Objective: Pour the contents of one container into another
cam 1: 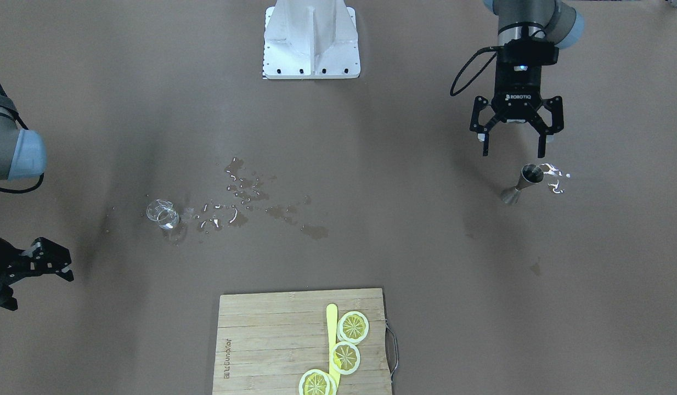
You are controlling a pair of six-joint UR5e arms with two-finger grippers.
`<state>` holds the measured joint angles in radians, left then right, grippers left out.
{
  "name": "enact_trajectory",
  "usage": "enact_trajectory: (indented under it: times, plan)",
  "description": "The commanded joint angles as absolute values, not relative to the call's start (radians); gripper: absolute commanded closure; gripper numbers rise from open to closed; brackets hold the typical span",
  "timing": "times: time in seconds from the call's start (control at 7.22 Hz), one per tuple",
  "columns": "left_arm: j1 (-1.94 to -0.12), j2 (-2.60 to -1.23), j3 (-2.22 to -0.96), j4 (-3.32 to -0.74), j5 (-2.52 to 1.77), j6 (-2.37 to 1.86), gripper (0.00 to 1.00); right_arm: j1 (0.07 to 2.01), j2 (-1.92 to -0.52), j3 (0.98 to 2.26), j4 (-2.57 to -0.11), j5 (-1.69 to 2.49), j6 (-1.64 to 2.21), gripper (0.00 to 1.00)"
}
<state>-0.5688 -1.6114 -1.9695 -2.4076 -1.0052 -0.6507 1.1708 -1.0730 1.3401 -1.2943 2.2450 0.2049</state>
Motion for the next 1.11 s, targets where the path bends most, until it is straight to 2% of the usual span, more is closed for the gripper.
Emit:
enact_trajectory:
  times: [0.0,0.28,0.42,0.69,0.83,0.97]
  plan:
    - [-0.806,-1.824,-1.768,-2.309,-1.355,-0.594,0.01,1.221,-1.104,1.405,-1.524,2.233,0.203,0.0]
    - [-1.002,-1.992,-1.494,-2.281,-1.704,-0.591,0.01,1.259,-1.181,1.428,-1.526,2.25,0.204,0.0]
    - [-1.103,-2.034,-1.406,-2.232,-1.9,-0.591,0.01,1.302,-1.212,1.433,-1.535,2.27,0.204,0.0]
    - [-1.19,-2.023,-1.426,-1.988,-2.085,-0.589,0.01,1.424,-1.296,1.466,-1.618,2.327,0.204,0.0]
    - [-1.231,-1.988,-1.434,-1.977,-2.167,-0.589,0.01,1.471,-1.39,1.535,-1.63,2.327,0.204,0.0]
    - [-1.241,-1.891,-1.433,-1.994,-2.28,-0.588,0.01,1.508,-1.504,1.624,-1.631,2.321,0.204,0.0]
